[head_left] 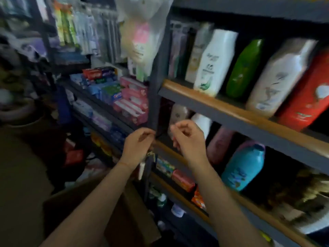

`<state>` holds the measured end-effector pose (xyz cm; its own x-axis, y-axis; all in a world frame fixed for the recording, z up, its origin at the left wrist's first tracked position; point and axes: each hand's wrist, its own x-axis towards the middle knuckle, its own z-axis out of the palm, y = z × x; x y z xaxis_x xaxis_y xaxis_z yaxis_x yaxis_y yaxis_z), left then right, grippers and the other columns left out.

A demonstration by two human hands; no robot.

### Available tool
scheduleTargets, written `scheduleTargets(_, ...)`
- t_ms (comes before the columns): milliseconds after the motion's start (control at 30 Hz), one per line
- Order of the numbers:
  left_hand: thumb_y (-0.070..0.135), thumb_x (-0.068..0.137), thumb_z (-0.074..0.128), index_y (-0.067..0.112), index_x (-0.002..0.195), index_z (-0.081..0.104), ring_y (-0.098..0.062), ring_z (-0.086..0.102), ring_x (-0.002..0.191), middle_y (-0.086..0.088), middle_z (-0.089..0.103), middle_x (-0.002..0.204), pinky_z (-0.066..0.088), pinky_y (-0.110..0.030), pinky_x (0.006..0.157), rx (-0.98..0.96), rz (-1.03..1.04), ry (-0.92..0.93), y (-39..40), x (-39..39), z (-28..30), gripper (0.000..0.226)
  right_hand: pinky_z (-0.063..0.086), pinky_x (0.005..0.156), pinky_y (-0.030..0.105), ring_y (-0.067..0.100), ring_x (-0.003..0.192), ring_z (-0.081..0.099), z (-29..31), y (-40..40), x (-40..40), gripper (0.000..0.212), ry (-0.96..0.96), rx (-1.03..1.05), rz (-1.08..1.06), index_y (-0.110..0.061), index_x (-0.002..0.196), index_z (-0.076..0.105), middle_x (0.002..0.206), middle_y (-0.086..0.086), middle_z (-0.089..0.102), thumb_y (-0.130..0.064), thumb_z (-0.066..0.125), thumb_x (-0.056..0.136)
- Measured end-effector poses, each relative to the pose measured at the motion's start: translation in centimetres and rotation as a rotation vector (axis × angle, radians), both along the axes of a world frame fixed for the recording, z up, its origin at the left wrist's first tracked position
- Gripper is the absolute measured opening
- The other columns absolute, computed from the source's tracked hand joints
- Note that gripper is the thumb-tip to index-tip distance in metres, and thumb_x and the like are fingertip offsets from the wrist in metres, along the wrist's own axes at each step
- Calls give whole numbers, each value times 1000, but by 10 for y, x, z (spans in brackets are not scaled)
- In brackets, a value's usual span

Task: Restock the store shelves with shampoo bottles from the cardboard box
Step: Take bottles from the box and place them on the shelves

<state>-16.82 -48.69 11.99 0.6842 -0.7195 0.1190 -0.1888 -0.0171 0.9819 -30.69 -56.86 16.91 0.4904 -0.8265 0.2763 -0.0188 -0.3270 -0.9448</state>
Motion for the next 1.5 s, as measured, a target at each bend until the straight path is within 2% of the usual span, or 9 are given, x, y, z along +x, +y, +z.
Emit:
scheduleTargets(200,14,98,59,26,84,64,-22,63,79,-3,67,86,52,-31,69,365,491,271,165,92,-187,19,42,43,22,10,46,53,-166,52,120,13,497,345,300,-5,94,62,66,6,61,-18,62,95)
scheduleTargets(267,17,94,63,23,101,65,-24,62,95,-7,64,108,53,-36,81,480,659,278,220,100,-234,9,41,41,19,7,43,53,-226,80,152,10,632,411,384,-8,94,62,67,5,61,-18,62,95)
scheduleTargets(333,22,91,68,20,127,58,-26,53,119,-8,52,129,48,-45,102,574,765,310,264,101,-273,38,45,46,21,9,50,56,-283,113,173,9,765,456,459,-12,94,63,71,5,63,-21,62,95)
scheduleTargets(500,37,89,72,30,154,30,-11,36,131,7,37,148,39,-43,112,546,701,490,311,104,-326,77,50,60,27,16,67,60,-402,173,207,13,1042,575,627,-8,105,62,80,6,64,-18,58,98)
scheduleTargets(767,22,98,61,34,147,46,-1,59,115,20,60,124,52,-23,95,334,623,700,301,115,-380,53,49,61,29,22,81,57,-538,205,229,20,1305,711,730,-4,119,55,104,16,58,-9,45,102)
scheduleTargets(967,14,98,59,21,147,48,-4,63,115,7,64,130,52,-32,101,294,658,669,303,113,-388,51,38,108,35,29,133,44,-582,230,218,47,1443,493,1108,-22,150,37,151,8,40,-13,38,105)
scheduleTargets(1133,10,98,59,17,147,47,1,63,113,4,62,132,53,-23,97,298,674,647,303,113,-390,51,48,95,33,27,124,52,-598,243,207,53,1375,462,1125,-32,147,38,145,4,46,-13,51,99)
scheduleTargets(1367,10,97,59,21,144,48,4,62,111,9,62,129,53,-18,92,279,682,648,301,112,-391,49,47,100,47,30,116,55,-606,257,219,59,1397,415,1177,-19,143,37,133,9,54,-19,64,90)
scheduleTargets(1500,10,98,59,23,144,47,13,62,102,15,61,123,52,-11,85,284,683,643,300,113,-383,50,45,100,36,27,118,56,-589,240,231,34,1360,413,1135,-15,124,61,129,8,60,-17,67,91)
